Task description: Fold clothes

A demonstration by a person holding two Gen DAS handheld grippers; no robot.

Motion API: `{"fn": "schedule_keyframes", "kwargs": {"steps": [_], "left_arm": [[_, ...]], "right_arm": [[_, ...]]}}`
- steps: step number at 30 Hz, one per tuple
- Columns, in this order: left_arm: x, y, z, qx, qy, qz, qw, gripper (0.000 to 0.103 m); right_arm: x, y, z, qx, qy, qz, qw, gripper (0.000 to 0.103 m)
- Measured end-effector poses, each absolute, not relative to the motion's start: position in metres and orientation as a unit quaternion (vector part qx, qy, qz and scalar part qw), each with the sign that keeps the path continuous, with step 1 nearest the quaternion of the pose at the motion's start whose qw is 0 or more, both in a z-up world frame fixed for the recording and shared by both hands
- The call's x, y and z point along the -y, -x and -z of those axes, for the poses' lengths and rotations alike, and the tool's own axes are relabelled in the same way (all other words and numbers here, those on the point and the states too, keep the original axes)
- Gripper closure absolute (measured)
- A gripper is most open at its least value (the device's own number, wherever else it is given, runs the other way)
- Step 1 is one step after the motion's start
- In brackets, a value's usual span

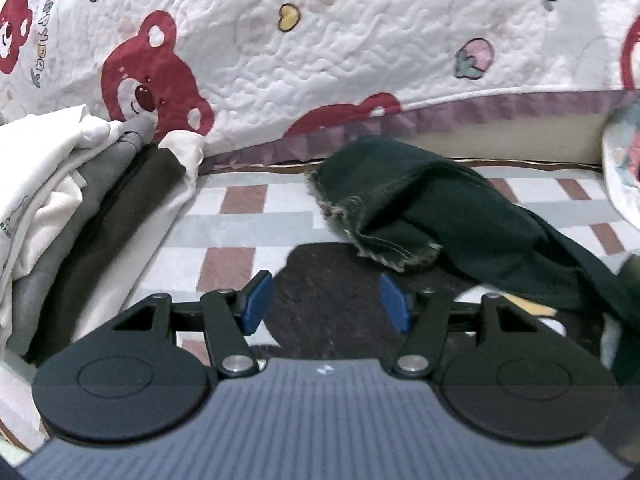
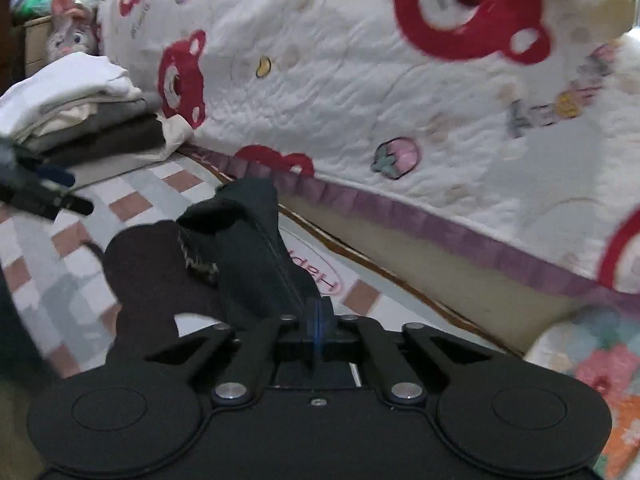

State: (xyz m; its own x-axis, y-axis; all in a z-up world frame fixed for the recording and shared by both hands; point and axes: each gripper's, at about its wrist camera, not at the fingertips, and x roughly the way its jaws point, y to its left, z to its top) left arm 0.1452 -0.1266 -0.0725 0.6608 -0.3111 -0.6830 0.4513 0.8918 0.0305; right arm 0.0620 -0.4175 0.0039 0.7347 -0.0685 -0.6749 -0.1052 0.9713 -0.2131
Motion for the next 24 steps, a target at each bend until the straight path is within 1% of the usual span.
{"fn": "schedule_keyframes", "kwargs": {"steps": [1,2,3,4,6,7,8,9,10,11,14,16,19,21,24], "left_arm": [[0.127,-0.150,0.077,-0.355,-0.095,0.208,0.906,0.047],[0.125,-0.155,0.082,-0.358,-0.087,0.207,0.906,0.049],[0.123,-0.160,0.088,-0.361,-0.079,0.207,0.906,0.057],[0.120,-0.166,0.095,-0.368,-0.069,0.204,0.904,0.062],[0.112,-0.177,0.110,-0.385,-0.048,0.197,0.901,0.076],[0.110,-0.184,0.117,-0.389,-0.040,0.192,0.900,0.080],[0.108,-0.190,0.123,-0.391,-0.034,0.186,0.901,0.084],[0.110,-0.196,0.126,-0.395,-0.029,0.188,0.899,0.085],[0.113,-0.202,0.128,-0.399,-0.025,0.191,0.896,0.086],[0.116,-0.209,0.130,-0.403,-0.021,0.194,0.894,0.089],[0.127,-0.224,0.135,-0.413,-0.009,0.206,0.887,0.090],[0.135,-0.228,0.134,-0.415,0.004,0.213,0.884,0.090],[0.131,-0.216,0.141,-0.419,0.047,0.230,0.877,0.090],[0.129,-0.204,0.150,-0.426,0.051,0.236,0.872,0.089],[0.127,-0.200,0.166,-0.444,0.060,0.249,0.859,0.089]], "right_arm": [[0.416,-0.079,0.004,-0.374,0.111,-0.008,0.921,0.103],[0.415,-0.095,0.013,-0.383,0.107,-0.004,0.918,0.103],[0.413,-0.109,0.024,-0.391,0.107,0.000,0.914,0.102],[0.412,-0.121,0.035,-0.396,0.107,0.003,0.912,0.099],[0.410,-0.135,0.057,-0.404,0.114,0.006,0.907,0.098],[0.408,-0.139,0.066,-0.410,0.120,0.003,0.904,0.095],[0.407,-0.140,0.073,-0.416,0.127,-0.005,0.901,0.090],[0.405,-0.142,0.080,-0.422,0.133,-0.012,0.897,0.086],[0.405,-0.142,0.086,-0.426,0.138,-0.022,0.894,0.074],[0.404,-0.140,0.091,-0.427,0.141,-0.036,0.892,0.066],[0.402,-0.144,0.103,-0.445,0.154,-0.072,0.879,0.061],[0.400,-0.149,0.109,-0.453,0.162,-0.083,0.873,0.060],[0.401,-0.163,0.109,-0.453,0.164,-0.067,0.874,0.055],[0.401,-0.172,0.108,-0.450,0.164,-0.059,0.876,0.053],[0.402,-0.183,0.102,-0.435,0.154,-0.063,0.885,0.045]]}}
